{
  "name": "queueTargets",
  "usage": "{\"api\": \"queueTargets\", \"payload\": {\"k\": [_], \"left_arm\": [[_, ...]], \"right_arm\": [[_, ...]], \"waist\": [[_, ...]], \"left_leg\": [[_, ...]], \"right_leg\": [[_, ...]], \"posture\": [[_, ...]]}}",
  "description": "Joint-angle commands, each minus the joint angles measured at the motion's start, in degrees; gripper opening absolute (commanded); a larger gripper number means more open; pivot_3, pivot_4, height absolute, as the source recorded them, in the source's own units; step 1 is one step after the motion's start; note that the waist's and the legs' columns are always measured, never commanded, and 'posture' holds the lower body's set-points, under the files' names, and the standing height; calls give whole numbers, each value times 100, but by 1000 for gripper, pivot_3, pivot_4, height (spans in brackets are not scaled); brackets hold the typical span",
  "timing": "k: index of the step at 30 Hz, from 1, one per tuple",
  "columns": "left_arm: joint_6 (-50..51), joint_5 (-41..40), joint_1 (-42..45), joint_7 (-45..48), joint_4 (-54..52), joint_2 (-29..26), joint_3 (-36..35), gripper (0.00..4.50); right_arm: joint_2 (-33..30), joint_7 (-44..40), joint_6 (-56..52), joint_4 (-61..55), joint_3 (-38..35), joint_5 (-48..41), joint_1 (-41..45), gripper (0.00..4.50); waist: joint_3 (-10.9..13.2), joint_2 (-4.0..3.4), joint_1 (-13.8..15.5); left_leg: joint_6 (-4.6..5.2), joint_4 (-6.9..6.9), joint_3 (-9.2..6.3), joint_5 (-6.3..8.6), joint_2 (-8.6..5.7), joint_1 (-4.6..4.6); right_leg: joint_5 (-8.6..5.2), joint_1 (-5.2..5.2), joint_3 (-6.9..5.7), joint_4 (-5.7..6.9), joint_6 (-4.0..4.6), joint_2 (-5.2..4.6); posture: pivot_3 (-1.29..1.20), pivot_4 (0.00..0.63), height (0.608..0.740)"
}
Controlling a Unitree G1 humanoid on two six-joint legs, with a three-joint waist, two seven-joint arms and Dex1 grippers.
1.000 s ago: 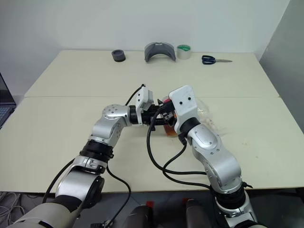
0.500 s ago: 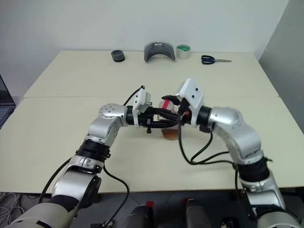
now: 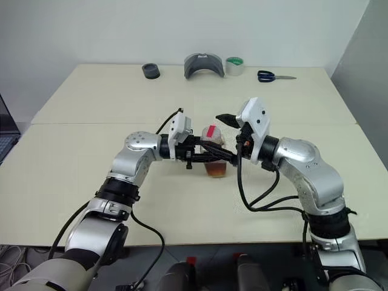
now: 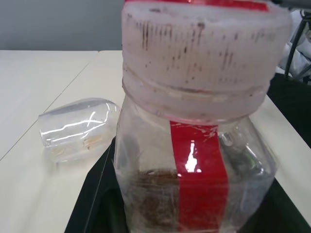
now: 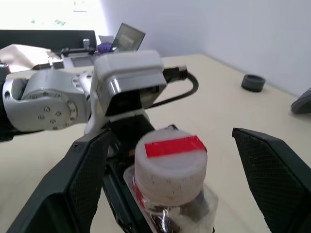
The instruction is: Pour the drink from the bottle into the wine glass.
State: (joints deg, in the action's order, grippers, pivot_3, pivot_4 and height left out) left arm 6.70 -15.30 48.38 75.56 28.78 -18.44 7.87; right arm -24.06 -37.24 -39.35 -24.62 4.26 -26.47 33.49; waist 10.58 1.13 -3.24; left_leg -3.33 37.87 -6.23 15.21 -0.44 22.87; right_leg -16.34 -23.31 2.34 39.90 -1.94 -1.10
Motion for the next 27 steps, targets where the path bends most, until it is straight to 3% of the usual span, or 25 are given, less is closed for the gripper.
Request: {"api": "queueTargets", "payload": {"k": [1, 12, 27], "left_arm": [[-162, -77, 205, 19, -161, -19, -110, 1814], [-290, -34, 252, 92, -37, 6, -57, 1814], [-302, -25, 241, 95, -5, -8, -51, 1814]], "right_arm": [[195, 542, 30, -406, 97, 221, -98, 4291], [98, 839, 383, -292, 110, 784, -299, 4291], [-78, 740, -129, -847, -300, 117, -579, 4291]], "waist": [[0, 0, 0], [0, 0, 5], [0, 0, 5]], "left_leg": [[0, 0, -1, 0, 0, 0], [0, 0, 1, 0, -2, 1], [0, 0, 2, 0, -1, 1]], "right_leg": [[0, 0, 0, 0, 0, 1], [0, 0, 0, -1, 0, 1], [0, 0, 1, 0, 0, 2]], "posture": [[0, 150, 740], [0, 150, 740], [0, 150, 740]]}}
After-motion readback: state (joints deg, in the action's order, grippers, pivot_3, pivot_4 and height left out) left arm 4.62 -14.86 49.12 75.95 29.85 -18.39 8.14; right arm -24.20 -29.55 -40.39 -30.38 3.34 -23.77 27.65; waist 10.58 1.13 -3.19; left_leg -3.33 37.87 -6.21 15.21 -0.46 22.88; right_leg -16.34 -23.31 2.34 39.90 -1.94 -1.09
